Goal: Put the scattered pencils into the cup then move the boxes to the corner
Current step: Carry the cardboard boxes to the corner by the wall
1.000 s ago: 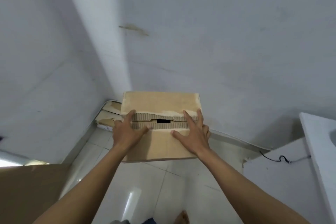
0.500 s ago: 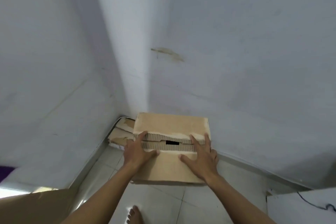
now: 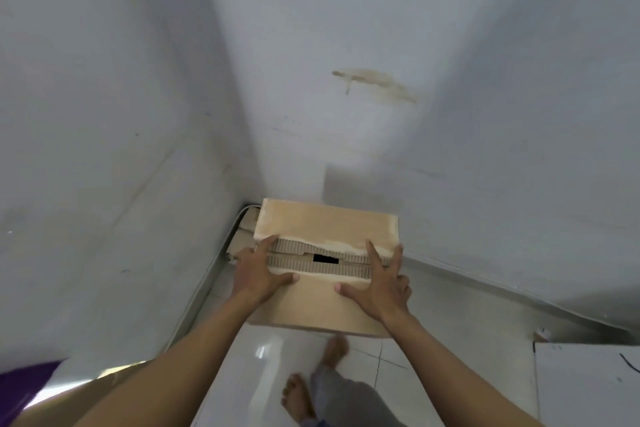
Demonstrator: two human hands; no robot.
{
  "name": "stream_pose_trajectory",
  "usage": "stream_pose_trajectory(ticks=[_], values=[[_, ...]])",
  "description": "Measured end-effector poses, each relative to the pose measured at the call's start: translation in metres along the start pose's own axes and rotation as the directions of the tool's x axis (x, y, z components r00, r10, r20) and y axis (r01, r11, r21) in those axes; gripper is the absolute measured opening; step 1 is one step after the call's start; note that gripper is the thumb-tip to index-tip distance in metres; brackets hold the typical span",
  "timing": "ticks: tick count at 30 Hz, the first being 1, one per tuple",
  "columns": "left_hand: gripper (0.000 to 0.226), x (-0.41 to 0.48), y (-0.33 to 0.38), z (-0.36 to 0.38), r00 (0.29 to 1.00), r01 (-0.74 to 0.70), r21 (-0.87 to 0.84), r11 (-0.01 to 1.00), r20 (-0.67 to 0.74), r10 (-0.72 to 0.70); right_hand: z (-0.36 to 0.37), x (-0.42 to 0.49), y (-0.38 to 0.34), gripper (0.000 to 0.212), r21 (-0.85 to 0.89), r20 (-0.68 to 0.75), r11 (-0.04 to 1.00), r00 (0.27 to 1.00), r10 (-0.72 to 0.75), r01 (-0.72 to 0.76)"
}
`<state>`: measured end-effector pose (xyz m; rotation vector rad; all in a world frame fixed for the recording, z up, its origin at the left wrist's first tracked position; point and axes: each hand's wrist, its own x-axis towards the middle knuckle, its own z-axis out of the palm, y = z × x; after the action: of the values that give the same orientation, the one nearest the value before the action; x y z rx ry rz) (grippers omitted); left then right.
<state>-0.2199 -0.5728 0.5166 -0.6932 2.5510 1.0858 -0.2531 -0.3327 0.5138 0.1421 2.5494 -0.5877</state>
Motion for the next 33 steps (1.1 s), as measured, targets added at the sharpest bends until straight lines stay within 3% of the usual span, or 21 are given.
stream_pose_trajectory(ticks=[8,13,17,21,29,33], values=[[0.095,0.063,-0.031,-0.015,0.997,0.080,-0.009,0.997,0.005,-0.080,0.029,0.084,-0.048,0.130,0.020,0.109,0.999,0.994,0.023,-0.025],[0.095,0.105,-0.079,-0.015,0.988,0.149,0.009,0.989,0.033,-0.149,0.089,0.125,-0.071,0.127,0.082,0.107,0.996,0.994,0.027,-0.036],[0.093,0.151,-0.125,-0.003,0.985,0.118,0.034,0.992,0.121,-0.122,0.143,0.151,-0.069,0.123,0.134,0.131,0.986,0.988,0.084,-0.102],[0.093,0.210,-0.168,0.008,0.975,0.077,0.080,0.994,0.202,-0.092,0.192,0.185,-0.076,0.121,0.146,0.083,0.979,0.988,0.133,-0.144],[0.090,0.330,-0.230,0.045,0.975,-0.009,0.067,0.998,0.223,-0.006,0.270,0.269,-0.088,0.117,0.216,-0.062,0.966,0.986,0.157,-0.140],[0.092,0.363,-0.259,0.062,0.976,-0.038,0.063,0.997,0.218,0.023,0.302,0.290,-0.085,0.114,0.221,-0.068,0.969,0.989,0.132,-0.114]])
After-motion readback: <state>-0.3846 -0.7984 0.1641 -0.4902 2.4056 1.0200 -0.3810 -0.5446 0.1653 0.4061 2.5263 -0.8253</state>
